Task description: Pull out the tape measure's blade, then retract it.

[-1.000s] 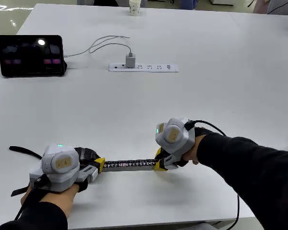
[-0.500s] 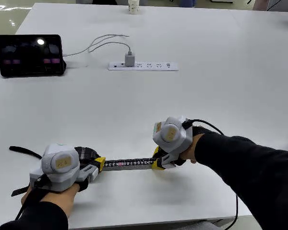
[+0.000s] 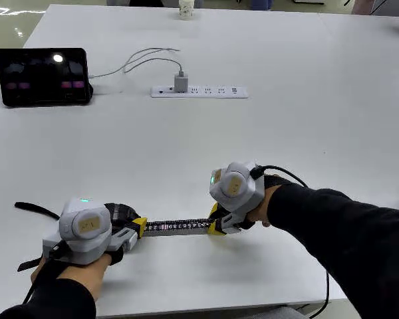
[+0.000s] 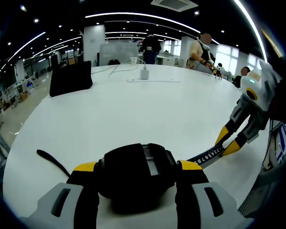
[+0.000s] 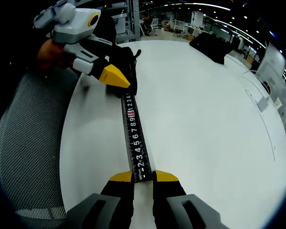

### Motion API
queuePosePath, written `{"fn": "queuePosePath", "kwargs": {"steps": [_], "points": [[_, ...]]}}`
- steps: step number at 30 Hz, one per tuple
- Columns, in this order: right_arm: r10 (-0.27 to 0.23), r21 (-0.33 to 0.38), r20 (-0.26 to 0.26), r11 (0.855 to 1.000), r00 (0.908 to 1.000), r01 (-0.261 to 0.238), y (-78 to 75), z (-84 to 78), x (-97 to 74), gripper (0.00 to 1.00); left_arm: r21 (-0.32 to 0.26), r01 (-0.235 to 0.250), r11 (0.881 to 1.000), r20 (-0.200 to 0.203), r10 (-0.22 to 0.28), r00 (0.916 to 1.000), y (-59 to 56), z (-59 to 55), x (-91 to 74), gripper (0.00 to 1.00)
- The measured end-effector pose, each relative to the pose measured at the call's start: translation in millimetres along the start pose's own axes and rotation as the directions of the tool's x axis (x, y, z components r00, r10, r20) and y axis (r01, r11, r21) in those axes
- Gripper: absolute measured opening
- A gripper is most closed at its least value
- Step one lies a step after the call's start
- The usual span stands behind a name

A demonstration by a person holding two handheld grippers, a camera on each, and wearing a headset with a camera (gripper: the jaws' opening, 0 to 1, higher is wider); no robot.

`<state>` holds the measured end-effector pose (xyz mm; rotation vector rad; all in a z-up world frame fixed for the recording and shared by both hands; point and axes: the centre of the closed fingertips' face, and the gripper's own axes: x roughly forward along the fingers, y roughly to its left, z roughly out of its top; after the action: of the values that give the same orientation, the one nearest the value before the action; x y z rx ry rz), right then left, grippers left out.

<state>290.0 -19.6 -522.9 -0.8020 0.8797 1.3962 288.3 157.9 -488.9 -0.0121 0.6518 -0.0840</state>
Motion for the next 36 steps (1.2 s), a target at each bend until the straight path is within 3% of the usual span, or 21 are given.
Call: {"fn": "queuePosePath", "kwargs": {"steps": [36], "points": [[0.0, -0.003, 0.004, 1.0, 1.0, 0.0, 1.8, 11.9, 7.1, 0.11, -0.007, 0.01, 1.0, 0.003, -0.01, 0.9999, -1.5, 0.2, -1.0, 0.6]]}}
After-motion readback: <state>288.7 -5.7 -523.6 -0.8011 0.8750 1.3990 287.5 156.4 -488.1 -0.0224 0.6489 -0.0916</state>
